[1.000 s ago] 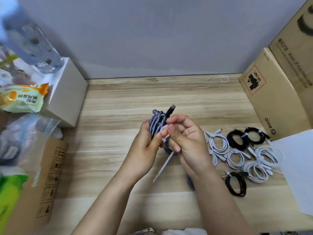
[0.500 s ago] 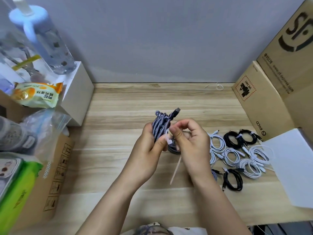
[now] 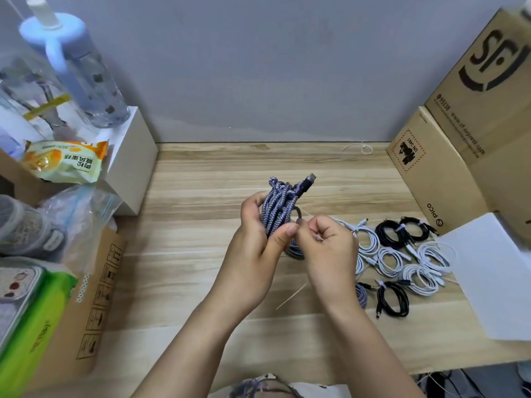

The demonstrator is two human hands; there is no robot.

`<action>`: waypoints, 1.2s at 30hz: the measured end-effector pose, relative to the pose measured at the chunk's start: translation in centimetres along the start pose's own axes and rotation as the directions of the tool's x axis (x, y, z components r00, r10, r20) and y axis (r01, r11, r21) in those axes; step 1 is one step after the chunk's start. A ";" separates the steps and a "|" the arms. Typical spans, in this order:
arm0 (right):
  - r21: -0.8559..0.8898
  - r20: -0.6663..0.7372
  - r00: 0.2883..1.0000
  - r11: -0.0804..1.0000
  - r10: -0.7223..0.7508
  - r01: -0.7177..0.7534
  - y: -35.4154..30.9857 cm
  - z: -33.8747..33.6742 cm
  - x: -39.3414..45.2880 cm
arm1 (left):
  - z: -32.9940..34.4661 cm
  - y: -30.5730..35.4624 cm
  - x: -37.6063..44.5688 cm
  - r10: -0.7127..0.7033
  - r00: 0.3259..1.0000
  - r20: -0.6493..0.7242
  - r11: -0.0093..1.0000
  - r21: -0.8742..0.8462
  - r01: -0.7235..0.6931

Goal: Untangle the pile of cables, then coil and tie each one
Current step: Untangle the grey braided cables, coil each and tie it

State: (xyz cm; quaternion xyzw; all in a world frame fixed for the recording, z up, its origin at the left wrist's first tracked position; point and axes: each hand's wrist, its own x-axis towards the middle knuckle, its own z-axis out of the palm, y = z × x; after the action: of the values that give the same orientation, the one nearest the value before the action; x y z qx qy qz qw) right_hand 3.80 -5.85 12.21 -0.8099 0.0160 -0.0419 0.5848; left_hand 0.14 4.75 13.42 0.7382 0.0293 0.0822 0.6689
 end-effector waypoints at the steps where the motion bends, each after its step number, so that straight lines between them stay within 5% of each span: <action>1: -0.058 -0.020 0.999 0.998 -0.026 0.025 -0.1 0.0 0.0 | 0.0 -0.1 -0.1 0.004 1.000 0.014 0.999 0.045 -0.005; 4: -0.090 -0.009 0.996 0.992 -0.084 0.083 -0.4 0.0 0.0 | 0.0 0.1 -0.2 0.010 0.999 0.044 0.997 0.079 -0.013; 7: 0.034 0.152 0.986 0.998 -0.064 0.060 -1.2 -0.3 -0.2 | -0.2 0.4 -0.2 0.016 0.997 0.072 0.999 0.035 -0.018; 11: 0.116 0.407 0.902 0.987 -0.145 0.106 -2.0 -1.3 -0.2 | -0.9 0.4 0.0 0.026 0.995 0.100 0.999 0.017 -0.028; 16: 0.104 0.552 0.815 0.984 -0.177 0.143 -2.4 -2.7 -0.2 | -1.4 0.1 0.1 0.016 0.989 0.146 0.999 -0.047 -0.009; 20: 0.025 0.506 0.838 0.975 -0.205 0.223 -2.5 -3.1 0.0 | -1.4 -0.2 -0.1 -0.016 0.982 0.186 0.988 -0.147 0.044; 23: 0.042 0.423 0.897 0.992 -0.125 0.118 -2.4 -3.0 0.3 | -1.5 -0.1 -0.2 -0.036 0.979 0.203 0.981 -0.177 0.073; 28: 0.049 0.421 0.900 0.987 0.116 -0.150 -1.7 -2.6 0.5 | -1.6 0.1 -0.4 -0.022 0.979 0.202 0.999 -0.028 0.029; 36: 0.179 0.380 0.923 0.976 0.051 -0.128 -1.9 -2.7 0.0 | -1.8 1.0 -0.5 0.035 0.990 0.138 0.991 0.123 -0.052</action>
State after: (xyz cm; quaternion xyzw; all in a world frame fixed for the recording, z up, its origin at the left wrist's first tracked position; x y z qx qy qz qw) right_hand 3.57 -7.78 14.85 -0.7386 -0.0627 0.1383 0.6568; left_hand -0.72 6.32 14.54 0.7834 -0.0272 0.0444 0.6194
